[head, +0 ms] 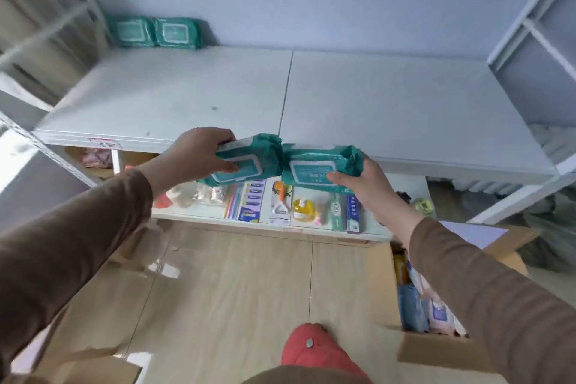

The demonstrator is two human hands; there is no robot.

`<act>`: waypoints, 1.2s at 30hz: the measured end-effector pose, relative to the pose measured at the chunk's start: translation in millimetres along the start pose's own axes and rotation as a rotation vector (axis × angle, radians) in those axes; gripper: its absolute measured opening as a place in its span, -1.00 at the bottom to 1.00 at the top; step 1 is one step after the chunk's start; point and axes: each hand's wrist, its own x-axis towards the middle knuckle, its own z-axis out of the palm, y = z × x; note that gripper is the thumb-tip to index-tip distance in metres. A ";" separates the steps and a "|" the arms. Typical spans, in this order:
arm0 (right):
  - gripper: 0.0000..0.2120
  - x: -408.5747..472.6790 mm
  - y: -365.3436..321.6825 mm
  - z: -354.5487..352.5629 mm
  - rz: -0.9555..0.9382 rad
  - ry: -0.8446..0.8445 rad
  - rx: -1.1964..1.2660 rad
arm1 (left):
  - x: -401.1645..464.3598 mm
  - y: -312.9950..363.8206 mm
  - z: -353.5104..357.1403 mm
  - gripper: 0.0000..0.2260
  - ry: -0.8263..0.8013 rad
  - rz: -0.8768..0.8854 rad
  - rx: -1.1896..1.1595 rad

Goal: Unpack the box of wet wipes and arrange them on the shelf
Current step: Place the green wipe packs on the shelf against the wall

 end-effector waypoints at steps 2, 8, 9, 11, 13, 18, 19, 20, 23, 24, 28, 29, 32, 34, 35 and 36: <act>-0.69 26.9 -19.4 30.7 -0.029 -0.022 0.001 | 8.6 -39.2 -19.2 -0.75 0.022 -0.029 -0.010; -0.65 130.4 -50.9 117.5 -0.064 -0.087 0.015 | 65.1 -156.0 -55.6 -0.75 0.054 -0.077 0.000; -0.66 150.1 -56.6 131.8 -0.066 -0.100 0.029 | 79.3 -175.4 -62.1 -0.75 0.054 -0.086 0.010; -0.66 193.5 -67.9 158.9 -0.056 -0.128 0.062 | 109.7 -213.3 -77.6 -0.74 0.042 -0.114 0.020; -0.64 237.4 -79.7 185.6 -0.038 -0.142 0.093 | 139.8 -248.1 -95.5 -0.72 0.036 -0.150 0.019; -0.60 335.1 -115.3 246.2 -0.002 -0.156 0.186 | 208.9 -324.3 -134.0 -0.68 0.055 -0.226 0.050; -0.60 351.7 -120.5 257.1 0.002 -0.160 0.197 | 221.2 -338.5 -139.2 -0.67 0.055 -0.235 0.049; -0.59 367.9 -125.2 267.4 0.005 -0.161 0.206 | 233.8 -352.2 -143.7 -0.67 0.051 -0.246 0.045; -0.58 413.9 -137.1 296.3 0.019 -0.159 0.226 | 271.6 -388.2 -156.0 -0.68 0.011 -0.252 0.045; -0.58 428.7 -140.5 305.9 0.021 -0.157 0.231 | 284.1 -399.8 -159.7 -0.68 0.003 -0.249 0.045; -0.56 481.6 -154.3 344.8 0.043 -0.129 0.247 | 333.9 -450.6 -175.3 -0.65 -0.033 -0.232 0.027; -0.56 494.9 -156.7 354.8 0.051 -0.116 0.256 | 346.6 -463.5 -179.6 -0.62 -0.045 -0.222 0.035; -0.54 532.3 -163.6 384.0 0.042 -0.106 0.240 | 384.8 -497.7 -194.5 -0.56 -0.089 -0.171 0.089; -0.51 553.5 -166.9 400.0 0.052 -0.106 0.207 | 411.9 -517.7 -203.3 -0.54 -0.131 -0.135 0.103; -0.52 562.6 -168.0 406.0 0.059 -0.109 0.196 | 424.7 -525.4 -207.4 -0.54 -0.153 -0.113 0.104; -0.56 571.1 -168.3 411.4 0.067 -0.111 0.179 | 437.2 -533.0 -210.8 -0.55 -0.175 -0.082 0.109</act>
